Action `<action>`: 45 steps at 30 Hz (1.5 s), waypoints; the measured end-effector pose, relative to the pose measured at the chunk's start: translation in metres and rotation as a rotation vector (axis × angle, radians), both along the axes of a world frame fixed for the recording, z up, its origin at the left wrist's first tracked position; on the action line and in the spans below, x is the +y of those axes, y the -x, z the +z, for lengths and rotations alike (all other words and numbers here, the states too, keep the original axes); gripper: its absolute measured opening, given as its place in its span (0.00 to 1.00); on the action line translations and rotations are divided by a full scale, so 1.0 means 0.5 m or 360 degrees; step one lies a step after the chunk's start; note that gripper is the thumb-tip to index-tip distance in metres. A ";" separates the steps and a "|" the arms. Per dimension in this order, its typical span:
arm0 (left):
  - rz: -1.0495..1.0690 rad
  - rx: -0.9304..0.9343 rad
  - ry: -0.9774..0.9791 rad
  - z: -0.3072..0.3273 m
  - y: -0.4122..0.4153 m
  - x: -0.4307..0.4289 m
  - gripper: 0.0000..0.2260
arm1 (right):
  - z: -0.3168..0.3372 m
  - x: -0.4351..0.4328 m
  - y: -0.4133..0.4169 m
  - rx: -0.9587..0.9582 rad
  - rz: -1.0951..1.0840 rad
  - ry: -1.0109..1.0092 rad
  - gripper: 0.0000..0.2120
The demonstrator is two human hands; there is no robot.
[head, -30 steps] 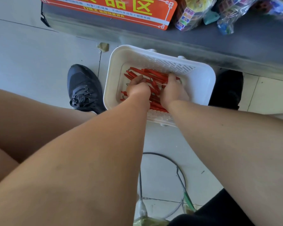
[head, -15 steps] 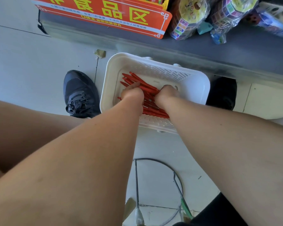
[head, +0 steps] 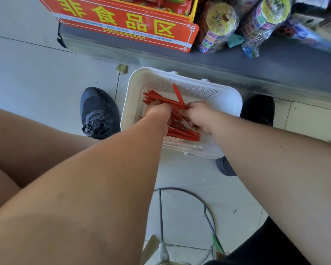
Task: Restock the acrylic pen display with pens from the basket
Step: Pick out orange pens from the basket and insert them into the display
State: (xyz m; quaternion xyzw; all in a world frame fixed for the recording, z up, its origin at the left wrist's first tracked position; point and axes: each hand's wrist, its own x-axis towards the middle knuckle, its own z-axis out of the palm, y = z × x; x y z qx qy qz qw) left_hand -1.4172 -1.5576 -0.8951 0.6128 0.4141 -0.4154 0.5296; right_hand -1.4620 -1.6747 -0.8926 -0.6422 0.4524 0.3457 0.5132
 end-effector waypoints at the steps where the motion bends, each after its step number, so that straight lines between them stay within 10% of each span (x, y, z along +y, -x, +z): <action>1: -0.0035 -0.0012 -0.0008 0.000 0.001 0.000 0.12 | 0.006 -0.001 0.006 0.0003 -0.0005 -0.0076 0.05; 30: 0.0155 -0.0144 0.0290 0.191 -0.010 0.027 0.08 | 0.226 0.011 0.014 -0.0354 0.0484 0.0100 0.07; 40: -0.0633 -0.0655 -0.0114 0.252 0.015 0.042 0.12 | 0.279 0.007 0.059 -0.0732 0.0295 0.0175 0.28; 45: -0.0895 -0.0965 -0.0037 0.342 0.030 0.043 0.13 | 0.342 0.012 0.062 -0.0814 -0.0103 -0.0121 0.10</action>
